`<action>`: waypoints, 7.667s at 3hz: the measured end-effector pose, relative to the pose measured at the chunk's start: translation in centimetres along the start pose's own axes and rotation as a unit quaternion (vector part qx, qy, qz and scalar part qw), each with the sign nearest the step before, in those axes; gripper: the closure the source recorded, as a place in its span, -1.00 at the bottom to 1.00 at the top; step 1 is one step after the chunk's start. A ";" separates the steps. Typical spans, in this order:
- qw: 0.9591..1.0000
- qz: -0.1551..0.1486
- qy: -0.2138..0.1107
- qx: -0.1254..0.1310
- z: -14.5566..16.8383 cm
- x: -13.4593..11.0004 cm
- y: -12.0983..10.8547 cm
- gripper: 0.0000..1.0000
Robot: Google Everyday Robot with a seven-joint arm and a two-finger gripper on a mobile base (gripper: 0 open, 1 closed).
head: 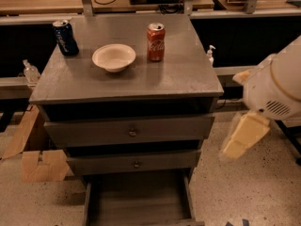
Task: Close bottom drawer
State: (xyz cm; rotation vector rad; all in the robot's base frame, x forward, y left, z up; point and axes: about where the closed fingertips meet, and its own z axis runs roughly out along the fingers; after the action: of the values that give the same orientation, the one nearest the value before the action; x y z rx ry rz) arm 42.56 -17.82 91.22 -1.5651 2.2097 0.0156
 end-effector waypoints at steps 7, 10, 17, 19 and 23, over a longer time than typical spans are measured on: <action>0.996 0.039 -0.076 -0.041 31.4 6.4 9.8 -0.66; 0.996 0.027 -0.065 -0.046 46.9 10.6 13.5 0.73; 0.975 0.133 -0.032 -0.174 64.0 23.1 30.1 1.00; 0.973 0.098 -0.080 -0.194 71.7 19.7 27.5 1.00; 0.977 0.079 -0.083 -0.182 74.7 17.6 23.6 1.00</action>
Offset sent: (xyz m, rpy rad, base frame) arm 0.0332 0.0315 -0.2543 0.2103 -0.1696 -0.1306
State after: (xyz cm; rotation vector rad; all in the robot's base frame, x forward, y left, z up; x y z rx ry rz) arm 41.64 -6.20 11.81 -1.4950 2.2799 0.6073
